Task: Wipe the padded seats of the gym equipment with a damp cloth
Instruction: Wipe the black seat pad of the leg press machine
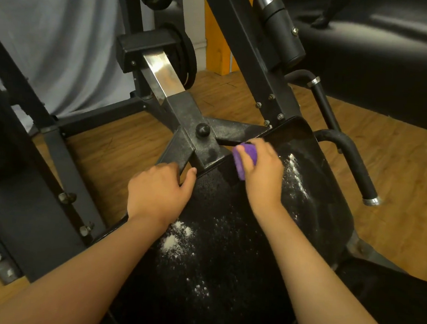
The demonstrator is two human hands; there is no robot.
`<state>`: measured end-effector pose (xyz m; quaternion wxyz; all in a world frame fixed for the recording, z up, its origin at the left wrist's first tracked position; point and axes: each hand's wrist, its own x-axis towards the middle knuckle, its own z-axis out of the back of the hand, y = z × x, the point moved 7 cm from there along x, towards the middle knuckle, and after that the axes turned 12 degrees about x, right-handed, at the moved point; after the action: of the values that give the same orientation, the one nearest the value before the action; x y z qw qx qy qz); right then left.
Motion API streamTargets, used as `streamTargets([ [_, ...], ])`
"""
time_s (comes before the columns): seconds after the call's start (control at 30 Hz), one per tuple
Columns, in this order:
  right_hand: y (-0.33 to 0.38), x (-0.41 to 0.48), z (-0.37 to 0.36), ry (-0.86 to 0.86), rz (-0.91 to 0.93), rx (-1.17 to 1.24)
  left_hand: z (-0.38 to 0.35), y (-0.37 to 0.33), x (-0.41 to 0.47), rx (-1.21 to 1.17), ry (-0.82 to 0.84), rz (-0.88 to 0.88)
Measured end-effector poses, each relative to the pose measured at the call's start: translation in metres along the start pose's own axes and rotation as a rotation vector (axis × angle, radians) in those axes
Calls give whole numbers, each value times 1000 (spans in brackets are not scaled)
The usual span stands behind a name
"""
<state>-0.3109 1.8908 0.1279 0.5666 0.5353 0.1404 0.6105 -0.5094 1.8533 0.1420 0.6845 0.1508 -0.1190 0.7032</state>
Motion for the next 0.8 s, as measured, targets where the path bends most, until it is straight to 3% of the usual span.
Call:
streamTargets([
  [0.13,22,-30,-19,157,150,-5,0,0,1,-3,19,6],
  [0.37,9,-14,-7,-11,11,-23,0,0,1,-16,46,17],
  [0.53,27,-28,-17,103,57,-44,7,6,-4,-179,71,53],
  [0.7,38,-37,-24,219,52,-104,54,31,-47,-157,-121,-99],
  [0.8,42,-35,-22,271,13,-82,49,65,-83,-183,-93,69],
])
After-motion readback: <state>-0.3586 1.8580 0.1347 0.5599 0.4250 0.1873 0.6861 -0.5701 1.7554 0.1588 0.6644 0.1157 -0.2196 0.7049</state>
